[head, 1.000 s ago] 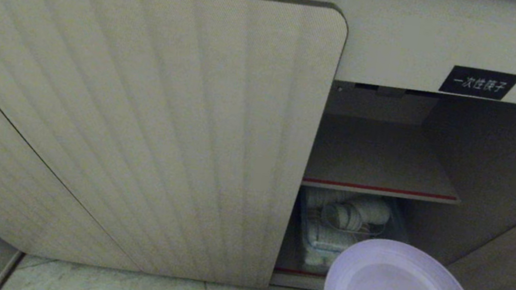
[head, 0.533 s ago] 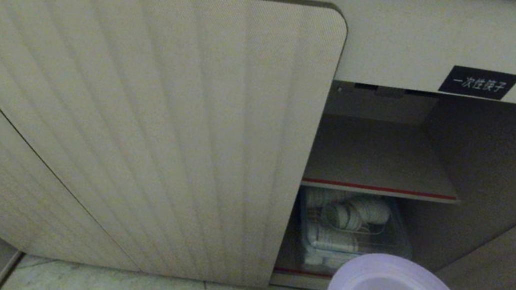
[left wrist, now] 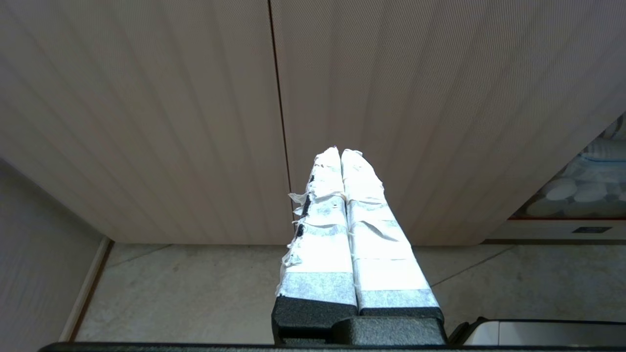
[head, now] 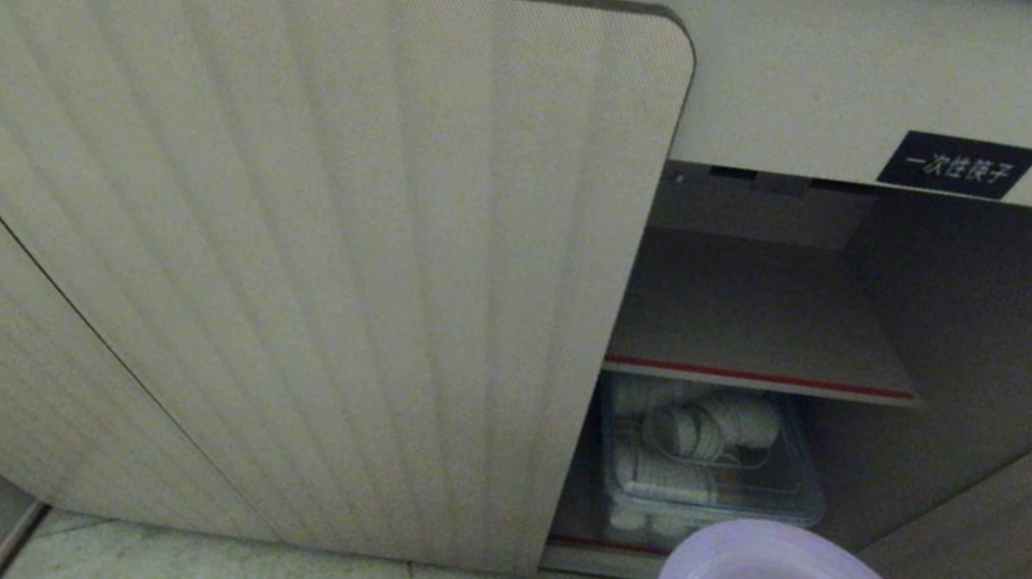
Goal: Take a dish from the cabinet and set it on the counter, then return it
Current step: Place it on the table
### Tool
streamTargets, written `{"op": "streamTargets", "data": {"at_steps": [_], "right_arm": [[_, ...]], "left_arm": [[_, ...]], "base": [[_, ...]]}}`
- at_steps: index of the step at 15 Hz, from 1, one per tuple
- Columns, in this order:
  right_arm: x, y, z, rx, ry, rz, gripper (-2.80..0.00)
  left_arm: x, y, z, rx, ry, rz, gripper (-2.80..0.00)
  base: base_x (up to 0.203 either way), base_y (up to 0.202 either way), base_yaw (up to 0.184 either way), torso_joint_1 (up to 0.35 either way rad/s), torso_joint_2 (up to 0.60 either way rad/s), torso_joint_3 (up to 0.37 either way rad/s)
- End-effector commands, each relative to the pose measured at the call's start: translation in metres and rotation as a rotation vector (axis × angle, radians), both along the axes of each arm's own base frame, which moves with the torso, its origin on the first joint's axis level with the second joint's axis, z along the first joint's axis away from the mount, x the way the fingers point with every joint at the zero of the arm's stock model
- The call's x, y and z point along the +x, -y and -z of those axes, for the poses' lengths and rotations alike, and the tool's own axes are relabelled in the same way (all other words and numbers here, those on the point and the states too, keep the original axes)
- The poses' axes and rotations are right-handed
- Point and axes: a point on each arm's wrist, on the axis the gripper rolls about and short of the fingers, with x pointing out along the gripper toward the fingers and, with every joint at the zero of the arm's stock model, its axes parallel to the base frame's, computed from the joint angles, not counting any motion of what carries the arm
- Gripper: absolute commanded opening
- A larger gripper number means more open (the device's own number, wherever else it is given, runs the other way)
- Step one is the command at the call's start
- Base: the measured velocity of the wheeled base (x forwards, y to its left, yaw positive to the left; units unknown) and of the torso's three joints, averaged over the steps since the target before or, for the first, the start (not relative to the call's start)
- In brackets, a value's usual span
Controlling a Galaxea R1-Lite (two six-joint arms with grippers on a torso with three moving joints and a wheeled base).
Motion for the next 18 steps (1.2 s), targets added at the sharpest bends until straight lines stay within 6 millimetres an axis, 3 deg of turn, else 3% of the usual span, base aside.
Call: {"op": "streamTargets", "data": {"at_steps": [1,18], "right_arm": [[0.0011,-0.0007,0.0012,0.0,-0.008,0.002,-2.8],[0.0011,-0.0011,-0.0007,0.051,0.092,-0.007,-2.8]], "left_arm": [[0.0,0.0,0.0,-0.001,0.001,0.0,-2.8],[0.0,0.0,0.0,-0.001,0.001,0.0,-2.8]], "base": [[0.0,0.0,0.0,0.0,0.0,0.0],[0.0,0.0,0.0,0.0,0.0,0.0]]}}
